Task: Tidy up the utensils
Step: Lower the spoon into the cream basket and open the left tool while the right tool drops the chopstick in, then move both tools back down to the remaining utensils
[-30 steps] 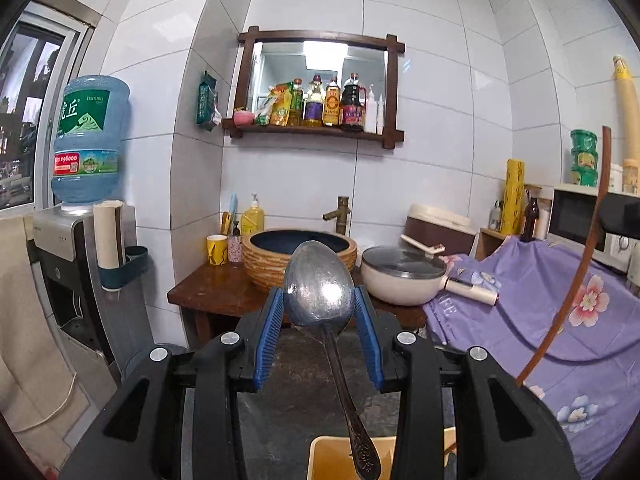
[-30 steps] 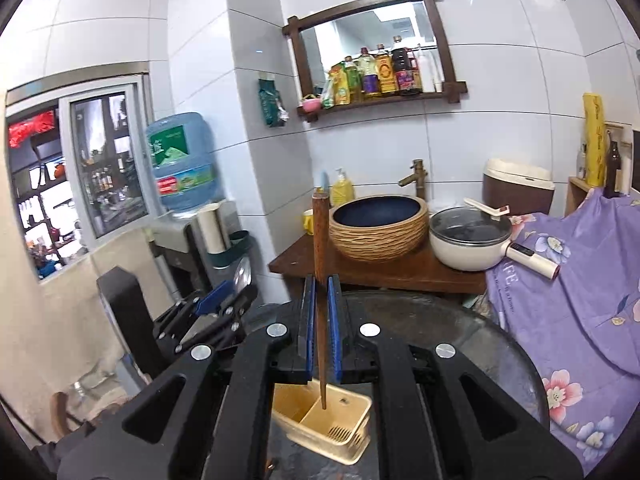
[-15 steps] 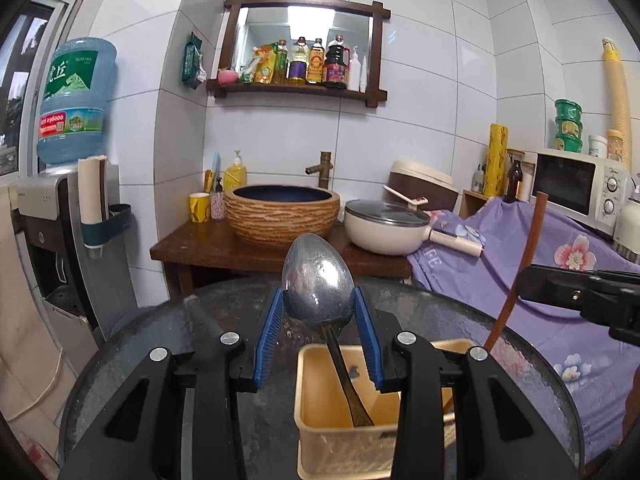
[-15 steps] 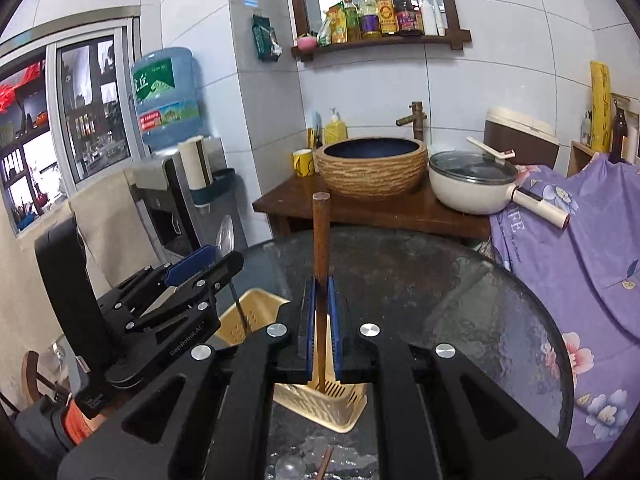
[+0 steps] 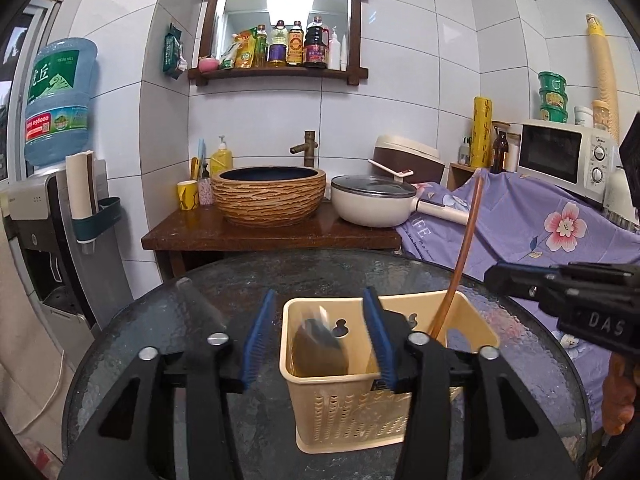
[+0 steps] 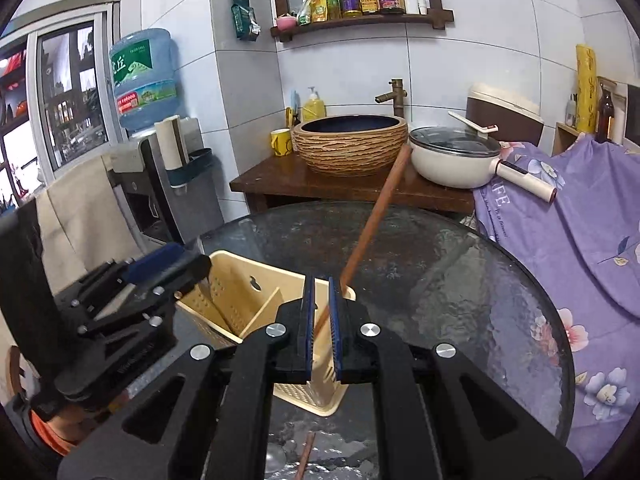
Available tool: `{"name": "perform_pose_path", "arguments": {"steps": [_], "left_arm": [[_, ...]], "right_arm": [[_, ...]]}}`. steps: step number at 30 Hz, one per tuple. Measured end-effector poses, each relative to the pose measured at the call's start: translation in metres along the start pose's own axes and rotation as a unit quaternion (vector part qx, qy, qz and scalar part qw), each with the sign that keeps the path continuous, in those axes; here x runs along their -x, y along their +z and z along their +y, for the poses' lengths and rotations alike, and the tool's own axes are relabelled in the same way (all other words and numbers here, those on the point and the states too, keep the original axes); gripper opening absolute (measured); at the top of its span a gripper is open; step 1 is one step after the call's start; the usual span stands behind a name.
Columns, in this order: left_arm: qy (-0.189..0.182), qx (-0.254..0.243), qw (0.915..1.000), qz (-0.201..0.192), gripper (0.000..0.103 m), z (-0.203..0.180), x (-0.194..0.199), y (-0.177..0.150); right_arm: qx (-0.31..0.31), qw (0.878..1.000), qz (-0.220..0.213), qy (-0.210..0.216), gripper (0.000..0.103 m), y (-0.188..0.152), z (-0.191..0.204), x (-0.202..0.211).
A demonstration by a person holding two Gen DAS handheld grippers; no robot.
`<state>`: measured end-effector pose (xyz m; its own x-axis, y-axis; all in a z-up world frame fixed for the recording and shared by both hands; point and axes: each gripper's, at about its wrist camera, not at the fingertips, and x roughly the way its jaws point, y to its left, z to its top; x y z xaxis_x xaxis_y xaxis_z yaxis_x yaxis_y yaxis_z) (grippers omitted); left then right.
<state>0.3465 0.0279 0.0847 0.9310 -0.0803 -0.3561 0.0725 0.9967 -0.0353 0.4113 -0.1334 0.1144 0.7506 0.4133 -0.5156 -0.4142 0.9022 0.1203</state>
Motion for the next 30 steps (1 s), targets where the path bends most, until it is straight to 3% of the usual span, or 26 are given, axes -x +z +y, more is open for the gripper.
{"name": "perform_pose_path", "arguments": {"steps": [4,10,16,25,30], "left_arm": [[-0.002,-0.005,0.9999,-0.009,0.062,0.001,0.011,-0.001],[0.011,0.012,0.9997,0.021,0.086,0.01,0.031,-0.016],[0.023,0.018,0.9959,0.085,0.092,0.018,0.053,-0.046],[0.053,0.005,0.9886,0.141,0.09,0.025,0.082,-0.099],[0.039,0.032,0.9801,0.192,0.066,0.032,0.083,-0.128]], "right_arm": [[-0.015,1.0,-0.012,-0.006,0.046,-0.009,-0.004,0.009],[-0.018,1.0,-0.008,-0.012,0.049,-0.03,-0.006,0.026],[-0.015,1.0,0.022,-0.007,0.057,-0.066,-0.003,0.037],[-0.021,0.997,0.081,0.001,0.057,-0.119,0.005,0.03],[-0.013,0.992,0.129,-0.002,0.057,-0.152,0.016,0.014]]}}
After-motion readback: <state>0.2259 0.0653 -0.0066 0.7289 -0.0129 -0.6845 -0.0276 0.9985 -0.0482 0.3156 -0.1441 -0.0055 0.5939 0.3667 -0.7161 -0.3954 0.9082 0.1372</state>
